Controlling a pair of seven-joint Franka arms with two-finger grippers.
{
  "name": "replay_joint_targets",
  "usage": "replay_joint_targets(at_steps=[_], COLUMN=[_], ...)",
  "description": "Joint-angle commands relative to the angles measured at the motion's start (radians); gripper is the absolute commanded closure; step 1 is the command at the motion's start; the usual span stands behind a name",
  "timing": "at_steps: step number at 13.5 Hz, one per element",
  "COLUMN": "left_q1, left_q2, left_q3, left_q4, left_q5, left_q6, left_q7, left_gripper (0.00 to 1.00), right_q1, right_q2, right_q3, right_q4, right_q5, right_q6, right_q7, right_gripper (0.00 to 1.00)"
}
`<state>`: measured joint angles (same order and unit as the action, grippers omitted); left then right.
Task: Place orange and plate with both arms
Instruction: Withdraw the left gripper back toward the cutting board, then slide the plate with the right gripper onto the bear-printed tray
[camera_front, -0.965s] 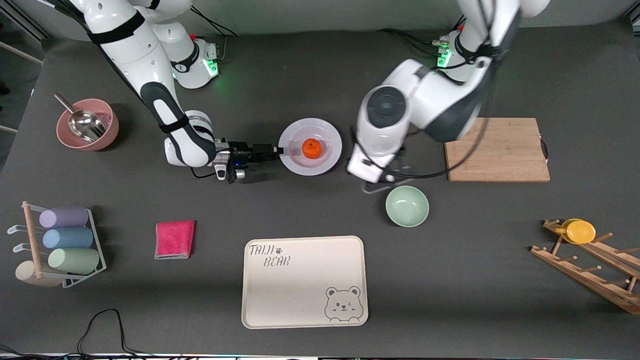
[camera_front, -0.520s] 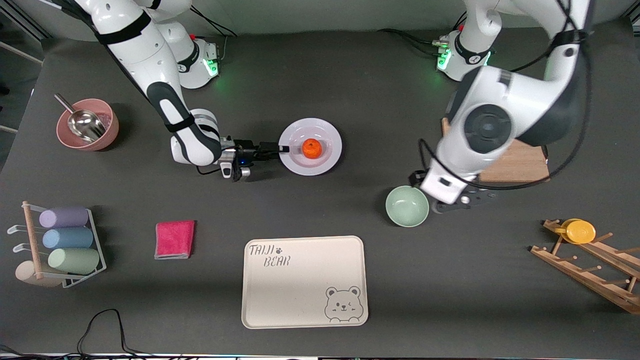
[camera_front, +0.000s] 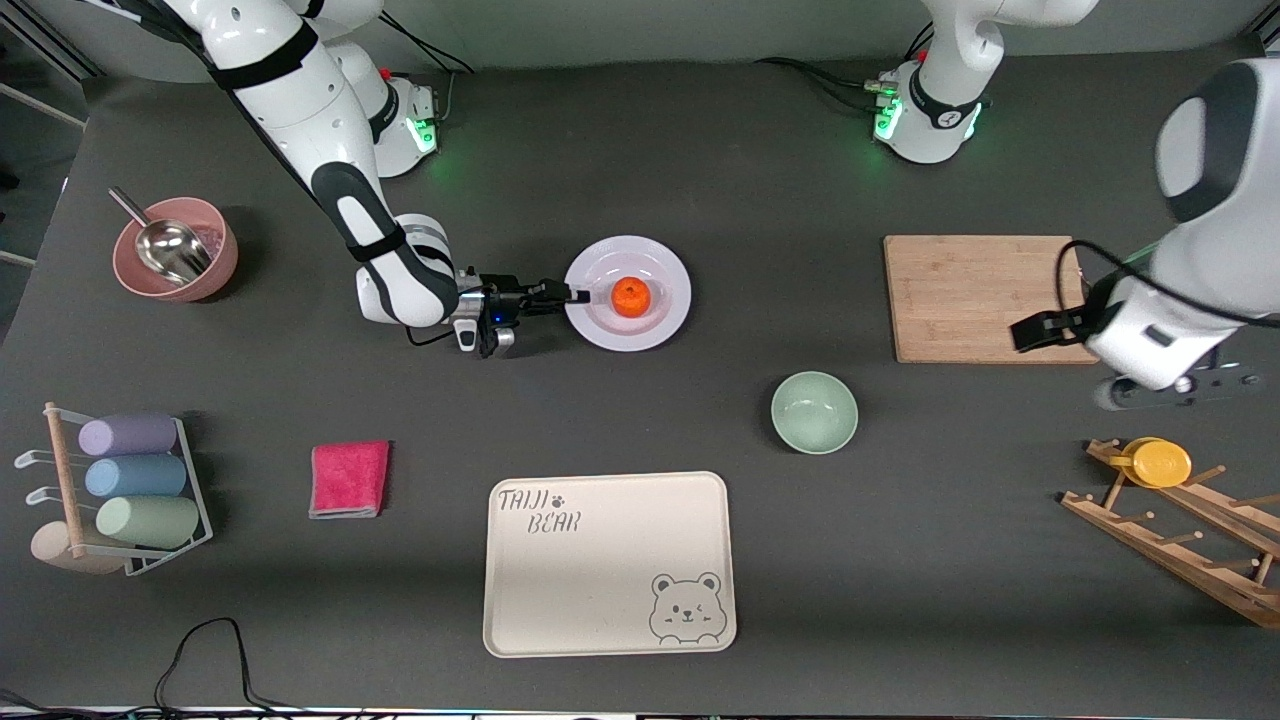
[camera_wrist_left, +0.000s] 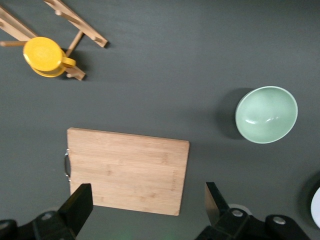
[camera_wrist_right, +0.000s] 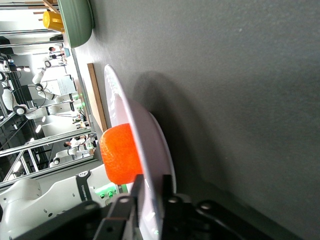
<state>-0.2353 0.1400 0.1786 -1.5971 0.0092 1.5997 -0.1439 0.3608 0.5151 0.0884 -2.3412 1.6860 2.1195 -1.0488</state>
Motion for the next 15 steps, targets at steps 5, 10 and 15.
replay_joint_targets(at_steps=[5,10,15], left_q1=[0.205,0.226,0.281], left_q2=[-0.123,-0.178,-0.172], left_q3=[-0.208,-0.218,-0.281], left_q4=[-0.052,-0.110,-0.098], left_q5=[0.044,0.046,0.049], left_q6=[-0.084,-0.083,-0.080], left_q7=[0.058,0.063,0.064], left_gripper=[0.00,0.00,0.00], right_q1=[-0.011,-0.058,-0.074], right_q2=[-0.047,-0.115,-0.041], right_q3=[-0.004,-0.006,-0.027], right_q4=[0.036,0.135,0.463], right_q5=[0.032,-0.028,-0.141], right_q6=[-0.004,-0.010,-0.009], right_q7=[0.065,0.199,0.452], right_gripper=[1.00,1.00,1.00])
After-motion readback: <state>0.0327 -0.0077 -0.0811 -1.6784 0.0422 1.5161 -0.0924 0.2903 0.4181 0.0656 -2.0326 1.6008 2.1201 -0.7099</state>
